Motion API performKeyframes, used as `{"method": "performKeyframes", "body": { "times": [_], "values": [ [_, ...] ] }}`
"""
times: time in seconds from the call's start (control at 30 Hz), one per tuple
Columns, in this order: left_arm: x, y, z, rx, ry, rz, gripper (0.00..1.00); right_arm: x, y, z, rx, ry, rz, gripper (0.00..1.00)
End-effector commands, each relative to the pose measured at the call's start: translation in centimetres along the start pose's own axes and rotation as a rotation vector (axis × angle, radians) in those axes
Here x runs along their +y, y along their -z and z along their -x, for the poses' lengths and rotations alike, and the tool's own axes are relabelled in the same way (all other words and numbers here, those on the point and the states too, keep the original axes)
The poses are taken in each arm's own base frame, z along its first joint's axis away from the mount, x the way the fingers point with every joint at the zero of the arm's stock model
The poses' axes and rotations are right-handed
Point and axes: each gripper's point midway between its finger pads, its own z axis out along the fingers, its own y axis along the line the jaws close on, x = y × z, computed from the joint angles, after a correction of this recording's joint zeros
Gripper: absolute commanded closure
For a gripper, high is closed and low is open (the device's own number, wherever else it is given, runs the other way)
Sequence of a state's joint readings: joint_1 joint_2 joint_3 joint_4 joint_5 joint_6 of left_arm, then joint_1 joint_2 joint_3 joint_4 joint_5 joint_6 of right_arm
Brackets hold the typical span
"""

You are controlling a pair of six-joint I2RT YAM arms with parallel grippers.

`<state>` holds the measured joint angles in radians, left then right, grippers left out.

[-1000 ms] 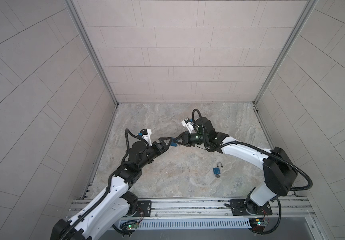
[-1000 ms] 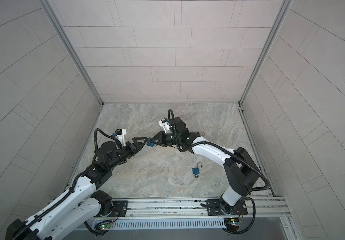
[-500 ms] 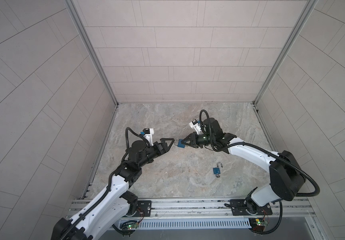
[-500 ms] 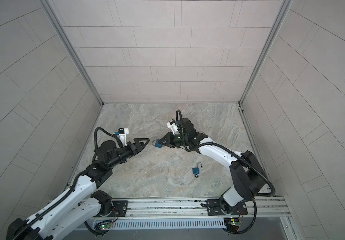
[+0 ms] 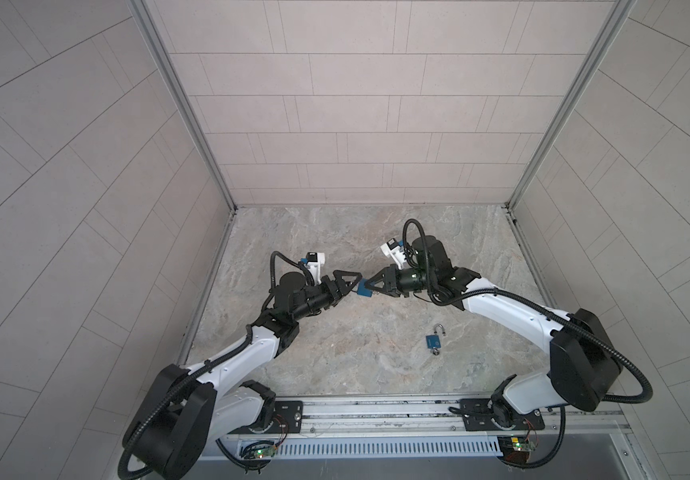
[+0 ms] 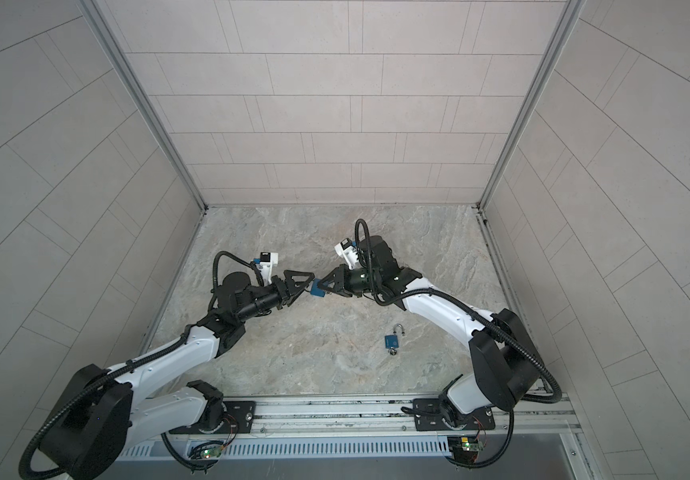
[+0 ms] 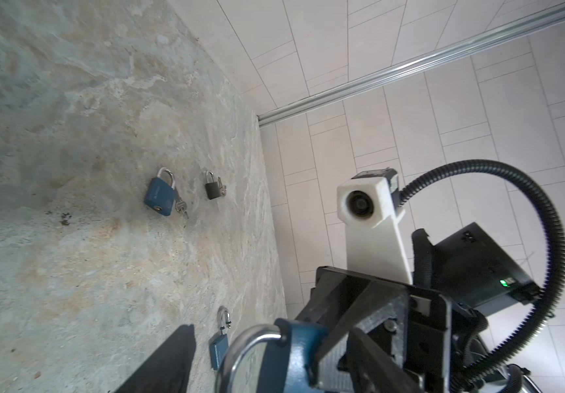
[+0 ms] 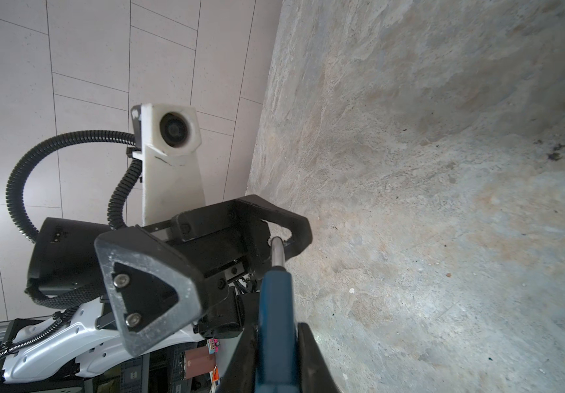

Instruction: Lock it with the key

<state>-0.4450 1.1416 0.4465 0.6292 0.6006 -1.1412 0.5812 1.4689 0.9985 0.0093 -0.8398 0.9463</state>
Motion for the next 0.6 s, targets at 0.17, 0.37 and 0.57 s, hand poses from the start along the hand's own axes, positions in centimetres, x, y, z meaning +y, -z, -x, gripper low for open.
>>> {"method": "performKeyframes", "body": {
  "times": [0.17,0.37,0.57],
  "values": [
    [-0.99,0.35,-0.01,0.004,-0.017,-0.059,0.31,2.58,1.12,0.73,-0.034,0.060,0.083,1.00],
    [-1.16,0.22,-0.31,0.024,-0.020,-0.077,0.42,2.49,1.11,0.81,-0.035,0.057,0.081,1.00],
    [-0.71,0.13,-0.57,0.038,-0.018,-0.059,0.51,2.40,0.99,0.76,-0.033,0.058,0.084,1.00]
  ]
}}
